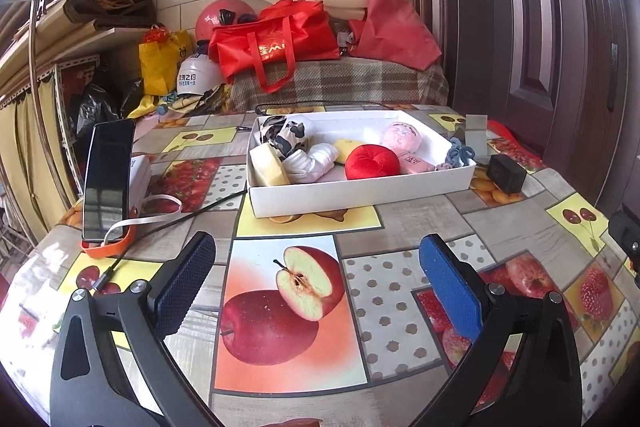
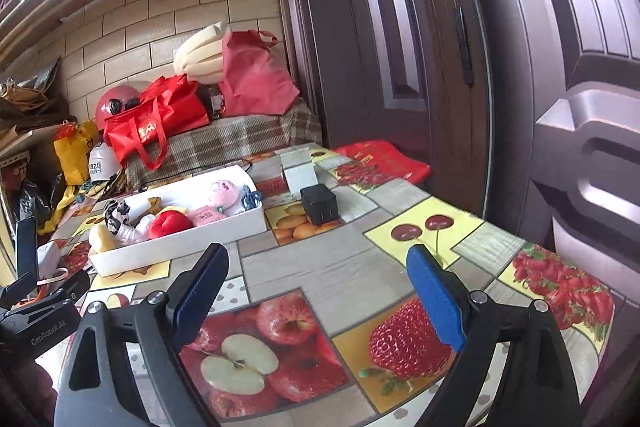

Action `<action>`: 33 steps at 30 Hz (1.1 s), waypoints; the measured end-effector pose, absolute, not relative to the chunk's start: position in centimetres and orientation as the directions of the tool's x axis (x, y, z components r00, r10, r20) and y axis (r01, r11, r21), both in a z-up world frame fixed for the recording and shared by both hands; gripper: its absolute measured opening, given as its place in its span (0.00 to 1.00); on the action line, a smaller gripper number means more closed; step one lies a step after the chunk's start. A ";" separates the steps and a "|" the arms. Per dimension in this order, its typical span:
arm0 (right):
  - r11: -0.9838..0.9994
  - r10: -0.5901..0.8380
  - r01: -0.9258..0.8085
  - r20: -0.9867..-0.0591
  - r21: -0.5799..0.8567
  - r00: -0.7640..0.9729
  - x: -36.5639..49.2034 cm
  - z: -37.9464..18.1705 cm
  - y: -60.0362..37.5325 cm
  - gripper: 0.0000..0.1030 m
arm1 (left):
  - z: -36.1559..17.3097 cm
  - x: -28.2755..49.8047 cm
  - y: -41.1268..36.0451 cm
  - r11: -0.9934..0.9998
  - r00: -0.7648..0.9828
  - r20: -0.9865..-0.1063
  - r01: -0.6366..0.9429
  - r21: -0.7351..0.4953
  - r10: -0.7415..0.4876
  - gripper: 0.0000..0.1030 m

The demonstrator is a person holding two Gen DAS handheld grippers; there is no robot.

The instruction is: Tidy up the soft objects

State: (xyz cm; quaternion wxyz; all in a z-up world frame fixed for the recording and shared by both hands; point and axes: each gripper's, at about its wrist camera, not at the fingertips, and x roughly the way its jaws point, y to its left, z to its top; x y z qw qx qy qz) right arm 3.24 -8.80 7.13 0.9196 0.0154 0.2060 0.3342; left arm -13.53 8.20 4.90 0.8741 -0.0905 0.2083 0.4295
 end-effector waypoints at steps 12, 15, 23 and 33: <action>0.832 0.546 -0.525 -0.424 0.178 0.722 4.1 6.5 -9.4 0.89 | 5.1 -13.2 7.3 0.657 0.575 -0.448 -0.753 0.037 0.685 1.00; 0.836 0.546 -0.500 -0.437 0.225 0.715 4.8 6.2 -10.1 0.90 | 5.1 -13.2 7.2 0.663 0.580 -0.448 -0.748 0.037 0.680 1.00; 0.871 0.491 -0.435 -0.456 0.228 0.742 4.9 6.1 -10.6 0.90 | 5.0 -12.9 6.6 0.689 0.598 -0.444 -0.722 0.063 0.667 1.00; 0.878 0.474 -0.457 -0.391 0.142 0.789 3.1 6.9 -9.9 0.90 | 4.9 -12.8 6.5 0.711 0.615 -0.453 -0.701 0.063 0.646 1.00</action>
